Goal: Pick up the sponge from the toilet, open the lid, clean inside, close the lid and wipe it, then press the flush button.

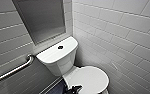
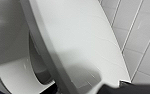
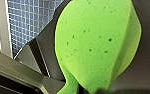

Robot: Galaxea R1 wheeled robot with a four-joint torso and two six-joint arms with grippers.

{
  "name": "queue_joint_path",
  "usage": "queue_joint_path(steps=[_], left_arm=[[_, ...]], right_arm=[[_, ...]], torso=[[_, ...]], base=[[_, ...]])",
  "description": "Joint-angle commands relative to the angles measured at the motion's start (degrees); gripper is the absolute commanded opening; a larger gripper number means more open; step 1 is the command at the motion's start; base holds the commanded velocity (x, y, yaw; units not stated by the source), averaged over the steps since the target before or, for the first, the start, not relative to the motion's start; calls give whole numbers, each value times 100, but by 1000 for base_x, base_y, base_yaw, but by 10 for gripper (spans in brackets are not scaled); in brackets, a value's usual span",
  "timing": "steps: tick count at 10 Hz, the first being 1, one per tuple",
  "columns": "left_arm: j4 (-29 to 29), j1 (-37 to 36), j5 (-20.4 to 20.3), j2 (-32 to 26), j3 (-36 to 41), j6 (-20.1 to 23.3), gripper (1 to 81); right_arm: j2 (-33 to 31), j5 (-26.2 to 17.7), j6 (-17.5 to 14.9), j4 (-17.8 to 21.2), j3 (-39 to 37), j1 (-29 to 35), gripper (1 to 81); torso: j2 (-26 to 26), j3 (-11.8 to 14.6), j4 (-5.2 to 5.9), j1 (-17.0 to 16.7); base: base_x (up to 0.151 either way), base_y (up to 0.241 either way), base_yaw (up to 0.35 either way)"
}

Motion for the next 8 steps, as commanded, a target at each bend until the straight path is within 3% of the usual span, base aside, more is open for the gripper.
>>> queue_joint_path(steps=[1, 8], left_arm=[[195, -895, -550, -221, 813, -195, 811], [310, -860, -1588, -1172, 1465, -1585, 811]], right_arm=[[-127, -324, 11, -99, 139, -32, 10], [-119, -323, 11, -99, 201, -32, 10]], torso=[[0, 0, 0, 0], [0, 0, 0, 2]], base=[[0, 0, 0], [0, 0, 0]])
